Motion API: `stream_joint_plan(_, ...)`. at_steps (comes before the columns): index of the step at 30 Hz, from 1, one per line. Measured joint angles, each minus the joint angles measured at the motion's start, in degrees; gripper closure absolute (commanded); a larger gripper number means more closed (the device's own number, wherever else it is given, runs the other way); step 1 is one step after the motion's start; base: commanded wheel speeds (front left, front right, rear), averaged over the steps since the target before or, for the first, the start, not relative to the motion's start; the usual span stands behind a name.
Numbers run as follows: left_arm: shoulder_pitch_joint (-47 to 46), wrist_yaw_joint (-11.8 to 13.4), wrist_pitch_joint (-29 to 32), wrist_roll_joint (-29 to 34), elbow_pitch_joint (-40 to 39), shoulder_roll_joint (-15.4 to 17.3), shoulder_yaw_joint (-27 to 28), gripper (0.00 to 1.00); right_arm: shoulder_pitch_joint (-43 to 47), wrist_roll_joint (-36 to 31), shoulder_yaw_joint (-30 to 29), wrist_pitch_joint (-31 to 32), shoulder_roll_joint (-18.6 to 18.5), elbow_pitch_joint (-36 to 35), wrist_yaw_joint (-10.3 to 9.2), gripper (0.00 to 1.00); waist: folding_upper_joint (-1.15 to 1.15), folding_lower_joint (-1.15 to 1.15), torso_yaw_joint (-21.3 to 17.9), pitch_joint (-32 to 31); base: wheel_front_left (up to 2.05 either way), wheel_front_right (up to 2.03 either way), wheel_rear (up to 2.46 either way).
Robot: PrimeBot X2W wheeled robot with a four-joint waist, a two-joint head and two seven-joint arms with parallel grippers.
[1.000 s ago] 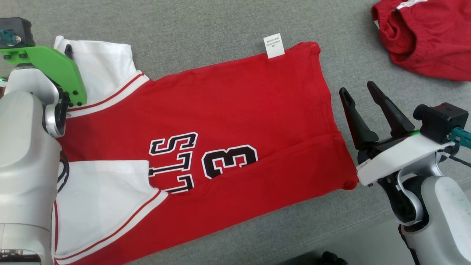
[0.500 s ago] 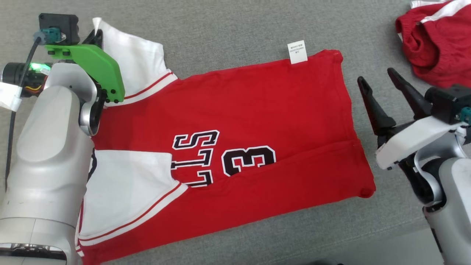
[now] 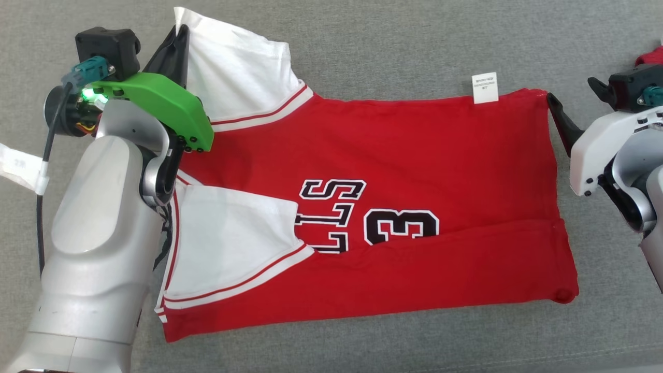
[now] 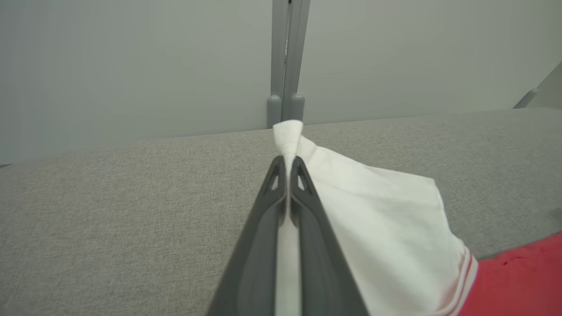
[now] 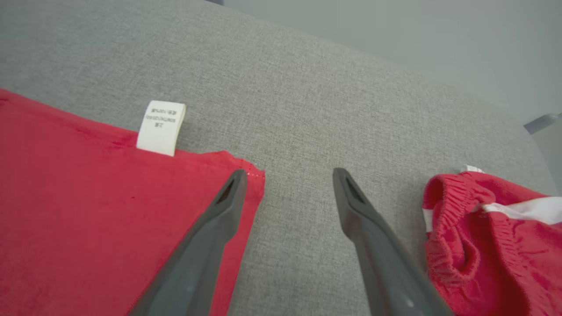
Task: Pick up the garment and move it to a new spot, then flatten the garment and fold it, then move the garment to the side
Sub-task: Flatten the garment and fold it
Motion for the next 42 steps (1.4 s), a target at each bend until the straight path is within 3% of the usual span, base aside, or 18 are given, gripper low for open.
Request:
stream_joint_plan(9,2.42,1.09,0.92,-0.7,-4.67,-0.07,-0.26,1.0,-6.71,4.15,10.2,2.11,-1.57,9.09,0.01,0.0,0.0,0.0,2.07,1.14,0.0,0.0,0.0)
stream_joint_plan(10,2.61,1.2,0.96,-0.77,-4.91,-0.02,-0.27,1.0,-7.14,4.68,10.81,2.09,-1.65,9.56,0.01,0.09,0.0,0.0,2.08,1.12,0.0,0.0,0.0)
stream_joint_plan(11,2.81,1.27,1.03,-0.83,-5.21,0.04,-0.27,1.0,-7.65,5.2,11.34,2.07,-1.77,10.02,0.01,0.43,0.0,0.0,2.06,1.06,0.0,0.0,0.0)
stream_joint_plan(12,2.99,1.41,1.11,-0.87,-5.52,0.09,-0.27,1.0,-8.06,5.56,12.02,1.82,-1.93,10.39,0.01,0.54,0.0,0.0,2.02,1.0,0.0,0.0,0.0)
stream_joint_plan(13,3.09,1.41,1.12,-0.99,-5.73,0.16,-0.25,1.0,-8.36,5.75,12.63,1.55,-2.07,10.79,0.01,0.61,0.0,0.0,1.98,0.95,0.0,0.0,0.0)
stream_joint_plan(19,4.41,1.49,0.45,-2.03,-7.1,0.47,0.46,1.0,-10.34,7.57,16.42,-1.01,-1.72,14.32,0.02,0.84,0.0,0.0,1.77,0.58,0.0,0.0,0.0)
stream_joint_plan(21,5.16,1.49,-0.11,-2.94,-7.69,0.53,0.89,1.0,-10.83,7.75,17.03,-2.76,-1.53,15.46,0.02,1.0,0.0,0.0,1.75,0.35,0.0,0.0,0.0)
stream_joint_plan(31,13.15,0.55,-7.5,-5.06,-14.33,1.6,3.33,1.0,-9.95,8.7,16.42,-15.63,-0.6,17.56,0.02,1.0,0.0,0.0,1.24,-3.2,0.0,0.0,0.0)
stream_joint_plan(35,20.22,0.49,-9.66,-6.7,-18.64,2.02,4.17,1.0,-3.97,9.94,15.33,-19.54,-0.77,14.13,0.02,1.0,0.0,0.0,0.96,-5.67,0.0,0.0,0.0)
stream_joint_plan(42,34.39,2.43,-11.73,-8.87,-26.66,1.93,5.56,1.0,9.62,9.45,8.34,-22.36,-0.18,5.17,0.02,1.0,0.0,0.0,0.46,-9.99,0.0,0.0,0.0)
